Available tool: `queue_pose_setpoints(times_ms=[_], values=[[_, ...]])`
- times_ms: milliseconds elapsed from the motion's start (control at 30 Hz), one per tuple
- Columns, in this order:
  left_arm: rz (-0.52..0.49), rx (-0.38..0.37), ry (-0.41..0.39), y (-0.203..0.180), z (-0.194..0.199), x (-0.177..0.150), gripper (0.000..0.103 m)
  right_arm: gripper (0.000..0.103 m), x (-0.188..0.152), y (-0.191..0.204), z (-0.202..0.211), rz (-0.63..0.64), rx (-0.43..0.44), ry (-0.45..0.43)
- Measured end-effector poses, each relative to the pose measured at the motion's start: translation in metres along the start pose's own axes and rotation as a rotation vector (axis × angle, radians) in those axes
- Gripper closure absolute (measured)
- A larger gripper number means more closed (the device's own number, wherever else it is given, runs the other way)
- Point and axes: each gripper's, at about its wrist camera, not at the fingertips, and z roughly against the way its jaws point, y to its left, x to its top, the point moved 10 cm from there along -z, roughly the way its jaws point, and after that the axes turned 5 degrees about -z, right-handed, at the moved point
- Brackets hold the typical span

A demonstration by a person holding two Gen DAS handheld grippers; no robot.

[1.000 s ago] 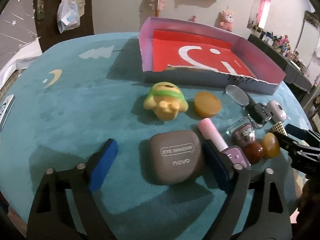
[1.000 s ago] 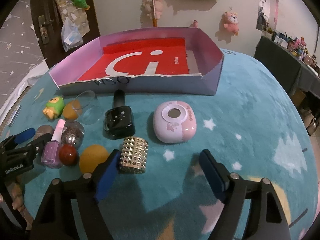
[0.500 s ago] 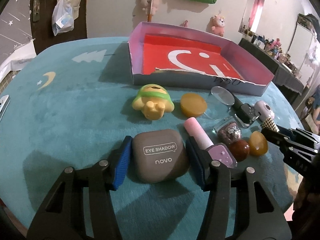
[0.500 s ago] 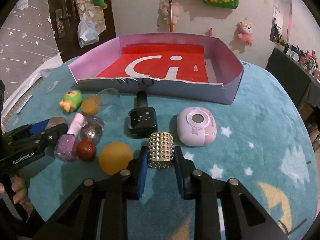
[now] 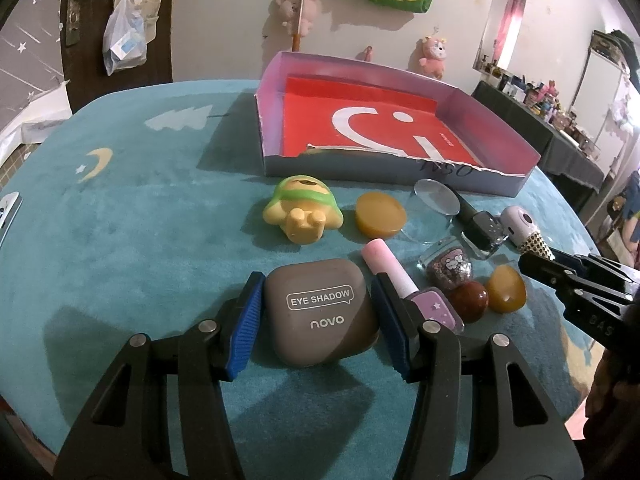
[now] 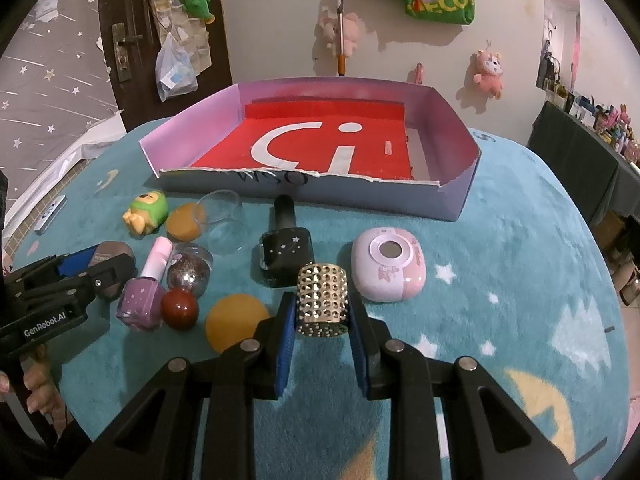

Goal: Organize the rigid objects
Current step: 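Carry the eye shadow case and studded cylinder over the pink box with both tools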

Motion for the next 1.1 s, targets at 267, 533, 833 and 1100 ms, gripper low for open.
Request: queue_pose_setpoints(times_ms=[267,533,833,1100], values=[[-0.006,0.002,-0.008,-0.002,0.001,0.003,0.051,0.076,0.0,0.0,-0.001,-0.001,0.001,-0.001],[-0.008,0.002,-0.018,-0.003,0.004,0.007,0.051,0.076,0.003,-0.001,-0.001,0.001,0.001,-0.008],[-0.015,0.006,-0.054,-0.003,0.012,0.021,0.051,0.076,0.02,-0.006,0.003,0.002,-0.003,-0.04],[-0.037,0.006,-0.086,-0.007,0.019,0.042,0.051,0.076,0.04,-0.012,0.009,-0.005,-0.006,-0.081]])
